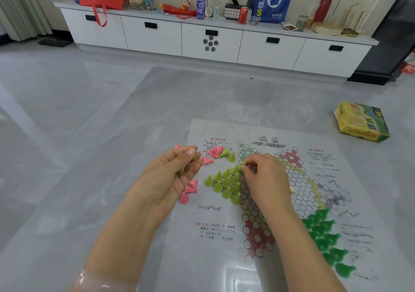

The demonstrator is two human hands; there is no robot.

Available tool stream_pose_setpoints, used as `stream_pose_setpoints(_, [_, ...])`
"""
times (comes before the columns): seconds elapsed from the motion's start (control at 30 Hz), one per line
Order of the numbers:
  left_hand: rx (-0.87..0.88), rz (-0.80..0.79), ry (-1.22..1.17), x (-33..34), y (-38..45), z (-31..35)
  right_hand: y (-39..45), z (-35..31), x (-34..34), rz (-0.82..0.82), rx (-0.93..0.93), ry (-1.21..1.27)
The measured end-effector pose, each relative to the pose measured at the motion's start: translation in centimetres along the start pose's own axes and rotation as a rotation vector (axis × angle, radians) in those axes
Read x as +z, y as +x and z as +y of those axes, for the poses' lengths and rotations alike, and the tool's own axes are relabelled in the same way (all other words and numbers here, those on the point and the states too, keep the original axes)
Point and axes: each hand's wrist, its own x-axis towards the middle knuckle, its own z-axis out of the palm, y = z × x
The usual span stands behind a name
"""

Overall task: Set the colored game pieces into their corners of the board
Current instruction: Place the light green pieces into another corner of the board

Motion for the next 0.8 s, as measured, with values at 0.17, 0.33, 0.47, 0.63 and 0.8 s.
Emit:
stream_pose_setpoints(0.17, [0.006,-0.016,0.046,-0.2,0.1,-0.1,-0.2,0.0,-0.1,-0.013,-0.003,0.024])
stream_pose_setpoints(0.33, [0.029,-0.065,0.183,-0.2,-0.2,-0.4,-0.8,-0.6,-1.5,0.060,-0.058,0.119])
stream_pose_setpoints(0.47, [0.078,-0.115,0.455,0.3,-0.7,-1.1,-1.9,-2.7,-3.5,0.023,-0.214,0.407])
stream_pose_setpoints(0.63, [0.137,-0.134,0.608,1.1,-1.2,-2.2,-3.0,-3.4,-4.0,-0.146,-0.231,0.581])
stream_pose_setpoints(0.8, [0.167,-0.122,0.612,1.3,-1.0,-2.5,-3.2,-3.1,-4.5,-0.251,-0.184,0.675])
